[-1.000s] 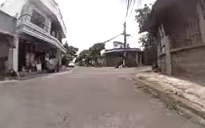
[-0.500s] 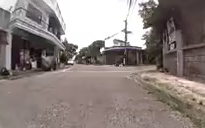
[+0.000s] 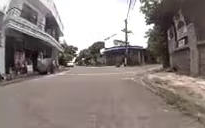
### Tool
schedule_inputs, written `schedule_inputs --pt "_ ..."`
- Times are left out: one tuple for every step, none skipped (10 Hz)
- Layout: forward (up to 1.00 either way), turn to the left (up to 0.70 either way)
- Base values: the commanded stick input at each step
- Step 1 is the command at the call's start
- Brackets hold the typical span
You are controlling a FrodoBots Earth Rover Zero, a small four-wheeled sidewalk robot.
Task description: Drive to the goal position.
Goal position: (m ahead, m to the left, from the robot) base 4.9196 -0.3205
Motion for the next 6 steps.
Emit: schedule_inputs --pt "1.0 -0.4" --pt "1.0 -0.4" --pt "1.0 -0.3" --pt "1.0 -0.03" --pt "1.0 0.0" --pt "1.0 0.0"
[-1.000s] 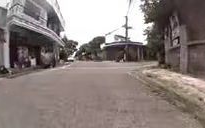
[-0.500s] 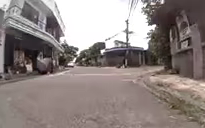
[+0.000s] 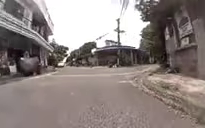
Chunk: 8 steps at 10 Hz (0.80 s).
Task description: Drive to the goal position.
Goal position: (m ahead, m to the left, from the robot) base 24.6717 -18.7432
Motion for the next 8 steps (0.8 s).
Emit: schedule_inputs --pt "1.0 0.0" --pt "1.0 0.0" --pt "1.0 0.0" --pt "1.0 0.0" --pt "1.0 0.0" --pt "1.0 0.0" --pt "1.0 0.0" --pt "1.0 0.0"
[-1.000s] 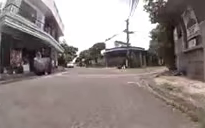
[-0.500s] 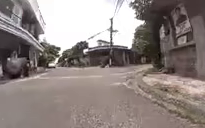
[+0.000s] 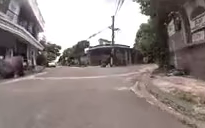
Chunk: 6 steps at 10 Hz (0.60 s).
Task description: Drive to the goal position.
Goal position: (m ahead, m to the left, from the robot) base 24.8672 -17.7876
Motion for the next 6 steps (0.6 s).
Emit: schedule_inputs --pt "1.0 0.0" --pt "1.0 -0.12" --pt "1.0 -0.34" --pt "1.0 -0.4" --pt "1.0 -0.4" --pt "1.0 -0.23"
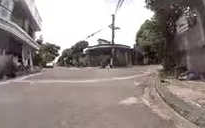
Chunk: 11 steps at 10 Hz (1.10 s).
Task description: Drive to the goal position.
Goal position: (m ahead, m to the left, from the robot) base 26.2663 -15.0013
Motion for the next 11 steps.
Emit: schedule_inputs --pt "1.0 0.0" --pt "1.0 0.0" --pt "1.0 0.0" --pt "1.0 0.0" --pt "1.0 0.0" --pt "1.0 0.0" --pt "1.0 0.0" --pt "1.0 0.0" --pt "1.0 0.0" --pt "1.0 0.0" --pt "1.0 0.0"
